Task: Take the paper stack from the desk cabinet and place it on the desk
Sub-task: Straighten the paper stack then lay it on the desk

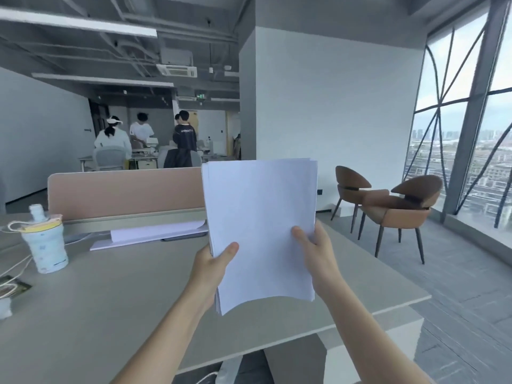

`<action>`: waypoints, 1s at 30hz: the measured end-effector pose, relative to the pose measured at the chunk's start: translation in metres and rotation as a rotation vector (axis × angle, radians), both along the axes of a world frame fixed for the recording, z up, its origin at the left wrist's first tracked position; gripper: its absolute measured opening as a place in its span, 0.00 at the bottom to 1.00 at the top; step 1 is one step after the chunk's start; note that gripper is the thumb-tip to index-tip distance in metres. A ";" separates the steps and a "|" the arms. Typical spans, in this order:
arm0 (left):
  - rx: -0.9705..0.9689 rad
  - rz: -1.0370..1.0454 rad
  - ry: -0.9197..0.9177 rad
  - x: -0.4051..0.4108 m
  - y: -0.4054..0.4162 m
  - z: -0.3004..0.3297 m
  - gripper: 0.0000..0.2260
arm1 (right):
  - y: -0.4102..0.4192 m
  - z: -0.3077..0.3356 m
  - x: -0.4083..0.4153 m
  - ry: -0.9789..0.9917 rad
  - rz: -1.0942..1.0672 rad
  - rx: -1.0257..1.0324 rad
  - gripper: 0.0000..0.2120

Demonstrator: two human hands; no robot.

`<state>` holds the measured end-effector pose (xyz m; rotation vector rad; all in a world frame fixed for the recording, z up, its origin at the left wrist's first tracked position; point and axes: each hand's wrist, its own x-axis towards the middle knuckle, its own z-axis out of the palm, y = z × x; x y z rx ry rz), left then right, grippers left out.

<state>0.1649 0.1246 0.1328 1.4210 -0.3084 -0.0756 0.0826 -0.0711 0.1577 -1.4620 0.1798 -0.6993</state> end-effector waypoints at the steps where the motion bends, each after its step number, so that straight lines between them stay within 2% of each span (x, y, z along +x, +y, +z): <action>1: 0.008 0.016 0.018 0.009 -0.002 -0.012 0.09 | -0.001 -0.012 0.010 0.011 0.009 -0.002 0.05; 6: 0.052 0.052 0.063 0.049 -0.012 -0.053 0.08 | -0.008 -0.059 0.049 0.045 0.016 0.017 0.08; 18: 0.092 0.037 0.110 0.097 -0.032 -0.074 0.04 | -0.025 -0.071 0.094 0.086 0.064 0.133 0.08; 24: 0.099 -0.062 0.121 0.105 -0.025 -0.070 0.14 | -0.030 -0.065 0.104 0.020 0.103 0.078 0.13; 30: 0.008 -0.047 -0.003 0.113 -0.026 -0.043 0.17 | -0.038 -0.024 0.118 -0.115 0.019 -0.075 0.14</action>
